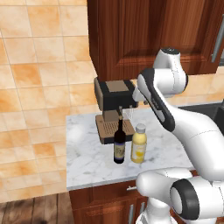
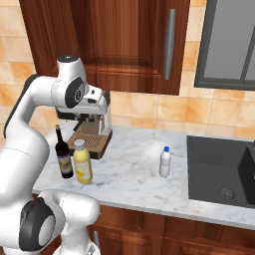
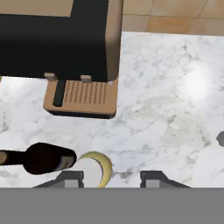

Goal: Place the drinks on the dining counter in a tight cluster.

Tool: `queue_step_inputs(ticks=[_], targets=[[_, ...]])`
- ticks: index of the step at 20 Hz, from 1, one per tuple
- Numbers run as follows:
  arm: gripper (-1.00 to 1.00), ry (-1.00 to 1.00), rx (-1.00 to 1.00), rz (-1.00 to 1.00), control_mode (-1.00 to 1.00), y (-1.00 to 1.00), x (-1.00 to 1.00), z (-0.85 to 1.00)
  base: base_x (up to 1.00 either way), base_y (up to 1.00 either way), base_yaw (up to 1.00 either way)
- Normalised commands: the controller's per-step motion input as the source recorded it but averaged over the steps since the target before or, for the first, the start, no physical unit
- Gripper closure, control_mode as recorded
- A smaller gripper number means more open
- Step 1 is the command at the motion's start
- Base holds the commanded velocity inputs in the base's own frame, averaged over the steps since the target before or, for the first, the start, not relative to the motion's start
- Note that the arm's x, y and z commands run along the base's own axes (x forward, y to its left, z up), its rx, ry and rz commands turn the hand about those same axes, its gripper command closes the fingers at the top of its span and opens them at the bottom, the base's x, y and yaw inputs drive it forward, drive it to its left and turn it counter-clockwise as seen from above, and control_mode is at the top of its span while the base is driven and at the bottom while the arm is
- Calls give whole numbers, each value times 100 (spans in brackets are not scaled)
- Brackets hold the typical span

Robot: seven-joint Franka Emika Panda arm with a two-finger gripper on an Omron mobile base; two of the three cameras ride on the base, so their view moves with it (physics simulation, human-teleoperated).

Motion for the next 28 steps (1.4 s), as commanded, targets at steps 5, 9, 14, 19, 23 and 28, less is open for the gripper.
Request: queue_step_inputs(ticks=[5,9,14,19,23,28], targets=[[-100,-1,0,0,-100,0,-16,-4,0,0,0],[-100,-2,3,0,-100,8,-24,-13,0,0,0],[-100,0,0,-2,-100,21,1,-14,0,0,0],[-100,8,4,-2,-100,9,17,-19,0,0,0],[-100,19,7,-4,-100,10,0,-17,0,0,0],[-100,18,1,-5,-100,19,-9,-12,0,0,0]])
